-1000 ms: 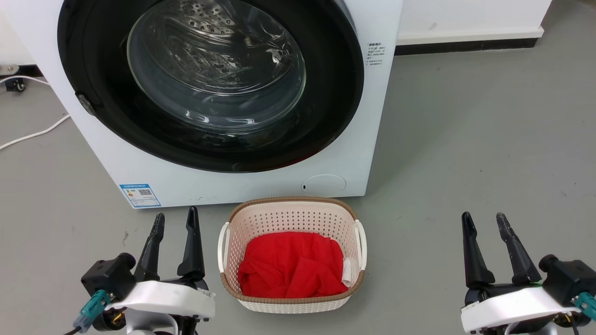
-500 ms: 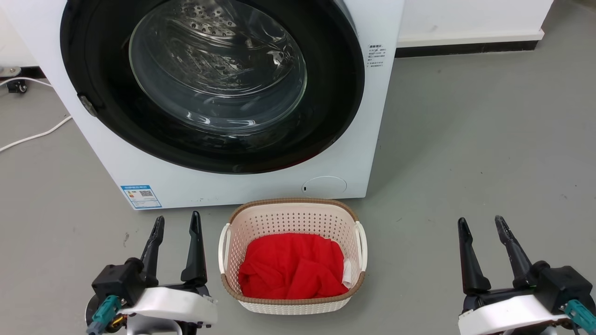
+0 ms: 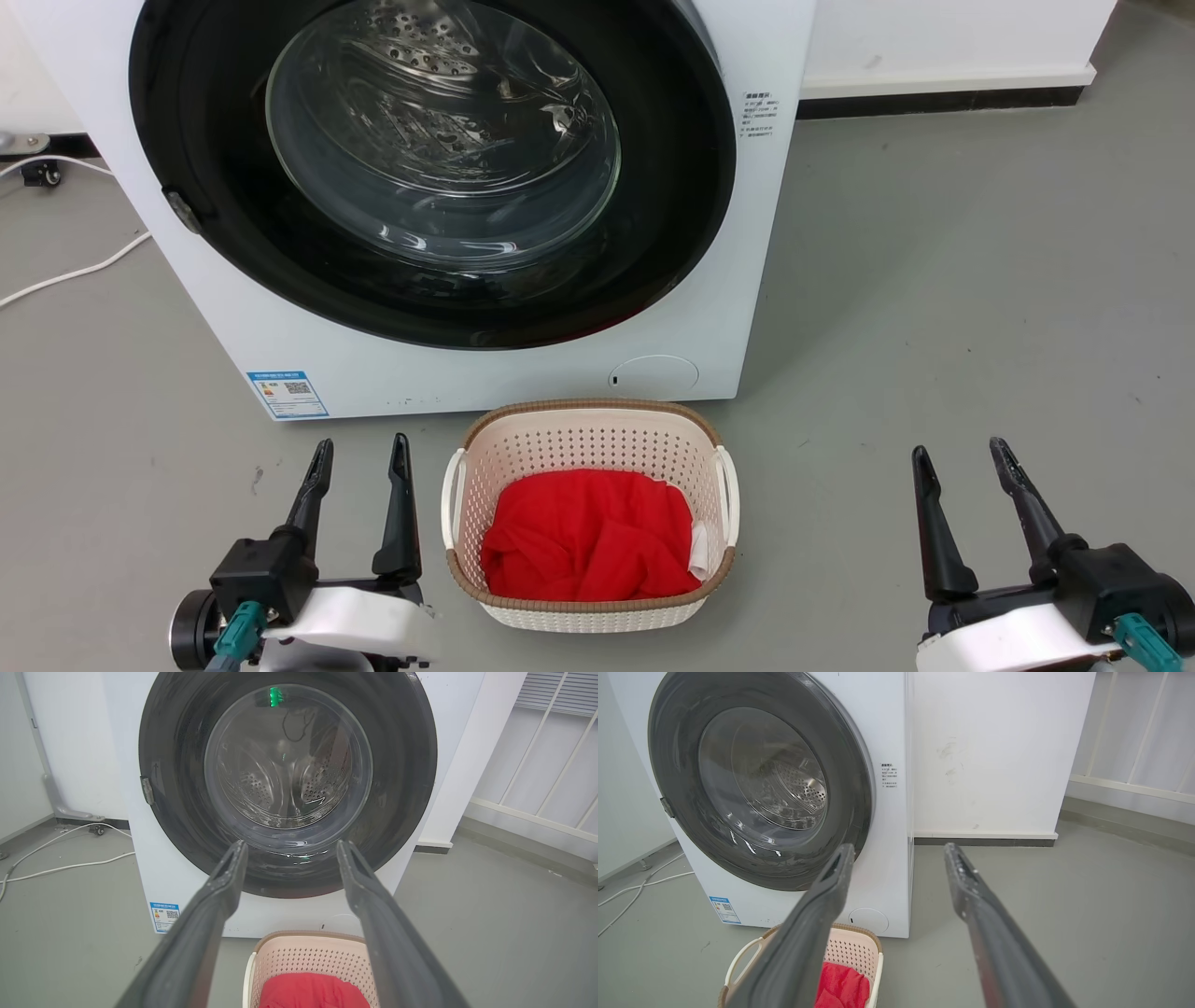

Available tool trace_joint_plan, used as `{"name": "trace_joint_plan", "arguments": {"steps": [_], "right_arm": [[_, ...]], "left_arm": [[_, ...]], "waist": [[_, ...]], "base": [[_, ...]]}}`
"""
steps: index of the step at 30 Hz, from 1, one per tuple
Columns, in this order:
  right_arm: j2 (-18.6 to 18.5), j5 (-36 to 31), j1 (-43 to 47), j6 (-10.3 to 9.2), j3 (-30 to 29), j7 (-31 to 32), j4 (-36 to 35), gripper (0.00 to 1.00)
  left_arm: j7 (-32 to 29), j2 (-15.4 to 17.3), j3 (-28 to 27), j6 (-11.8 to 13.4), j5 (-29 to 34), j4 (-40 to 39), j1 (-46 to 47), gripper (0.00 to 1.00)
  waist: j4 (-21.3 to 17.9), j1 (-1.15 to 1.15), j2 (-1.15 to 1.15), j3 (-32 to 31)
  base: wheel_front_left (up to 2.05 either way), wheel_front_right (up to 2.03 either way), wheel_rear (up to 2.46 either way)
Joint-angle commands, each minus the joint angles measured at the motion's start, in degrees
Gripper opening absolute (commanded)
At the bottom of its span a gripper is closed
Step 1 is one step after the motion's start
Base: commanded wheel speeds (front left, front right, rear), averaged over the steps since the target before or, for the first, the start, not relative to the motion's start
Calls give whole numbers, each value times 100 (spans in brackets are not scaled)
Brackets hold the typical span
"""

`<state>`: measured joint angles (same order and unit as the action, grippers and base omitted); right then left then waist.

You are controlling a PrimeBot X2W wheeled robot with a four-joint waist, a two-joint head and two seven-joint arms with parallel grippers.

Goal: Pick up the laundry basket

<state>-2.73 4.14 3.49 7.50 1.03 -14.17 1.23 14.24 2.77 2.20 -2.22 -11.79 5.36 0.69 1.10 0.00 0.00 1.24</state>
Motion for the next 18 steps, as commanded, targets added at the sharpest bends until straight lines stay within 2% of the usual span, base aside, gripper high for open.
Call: {"name": "trace_joint_plan", "arguments": {"steps": [1,7,18], "right_arm": [[-26,-106,40,-2,10,-58,-19,100],[-26,-304,76,-2,17,-112,-13,100],[-25,-162,67,-2,-19,-108,68,100]], "left_arm": [[39,18,8,30,93,3,-56,100],[103,18,12,53,302,20,-75,100],[98,17,-10,57,243,85,-88,100]], "waist": [[1,0,0,0],[7,0,0,-16],[1,0,0,-45]], "base": [[0,0,0],[0,0,0],[0,0,0]]}}
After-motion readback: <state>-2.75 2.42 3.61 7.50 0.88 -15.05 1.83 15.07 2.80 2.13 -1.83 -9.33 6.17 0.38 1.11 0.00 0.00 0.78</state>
